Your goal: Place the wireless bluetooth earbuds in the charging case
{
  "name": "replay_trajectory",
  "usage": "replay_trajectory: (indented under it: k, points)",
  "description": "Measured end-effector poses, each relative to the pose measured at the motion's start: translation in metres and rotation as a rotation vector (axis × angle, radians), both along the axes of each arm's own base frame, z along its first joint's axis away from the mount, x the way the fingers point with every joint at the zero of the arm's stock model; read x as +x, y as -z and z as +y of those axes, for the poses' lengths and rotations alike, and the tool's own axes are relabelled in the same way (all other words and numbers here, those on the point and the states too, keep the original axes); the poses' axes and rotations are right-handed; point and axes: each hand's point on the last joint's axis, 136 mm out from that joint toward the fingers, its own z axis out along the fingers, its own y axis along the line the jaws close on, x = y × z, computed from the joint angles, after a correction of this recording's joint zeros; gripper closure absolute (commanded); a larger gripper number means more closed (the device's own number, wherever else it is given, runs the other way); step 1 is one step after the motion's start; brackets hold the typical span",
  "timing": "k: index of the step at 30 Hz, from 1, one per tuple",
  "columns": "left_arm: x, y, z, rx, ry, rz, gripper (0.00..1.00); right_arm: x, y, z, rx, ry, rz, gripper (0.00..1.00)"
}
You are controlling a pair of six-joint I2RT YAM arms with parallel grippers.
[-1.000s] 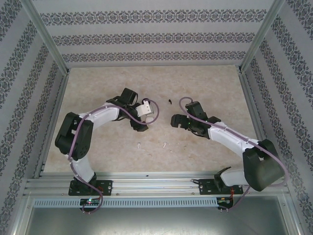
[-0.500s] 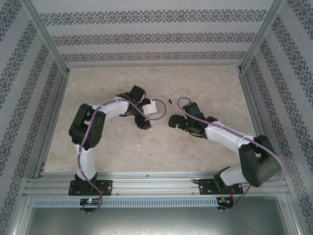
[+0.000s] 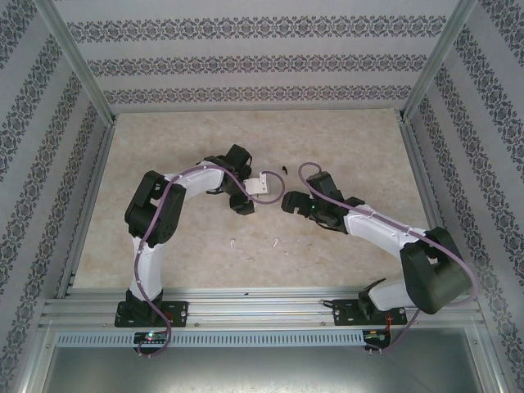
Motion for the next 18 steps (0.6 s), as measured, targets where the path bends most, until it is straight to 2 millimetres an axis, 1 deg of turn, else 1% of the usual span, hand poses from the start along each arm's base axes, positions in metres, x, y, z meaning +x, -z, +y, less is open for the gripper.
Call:
replay_trajectory:
  k: [2, 6, 9, 10, 13, 15, 18]
  points:
    - [-0.001, 0.000, -0.001, 0.001, 0.004, -0.001, 0.55, -0.001, -0.001, 0.000, 0.009, 0.004, 0.000, 0.02]
    - [-0.001, -0.001, -0.001, -0.004, 0.005, -0.008, 0.55, -0.004, -0.006, 0.000, 0.030, 0.007, -0.015, 0.02]
    - [-0.005, -0.001, 0.001, -0.010, 0.000, -0.008, 0.57, -0.003, -0.013, 0.002, 0.061, 0.015, -0.035, 0.03]
    - [-0.008, -0.001, 0.001, -0.011, -0.004, -0.004, 0.59, -0.004, -0.015, 0.003, 0.073, 0.016, -0.040, 0.04]
    - [-0.016, -0.004, 0.004, -0.024, -0.024, 0.010, 0.60, -0.008, -0.017, 0.005, 0.125, 0.030, -0.045, 0.05]
    - [-0.020, -0.010, 0.004, -0.041, -0.041, 0.014, 0.60, -0.012, -0.017, 0.006, 0.159, 0.039, -0.042, 0.07]
    - [-0.024, -0.029, 0.002, -0.092, -0.069, -0.009, 0.60, -0.017, -0.023, 0.008, 0.213, 0.049, -0.043, 0.09]
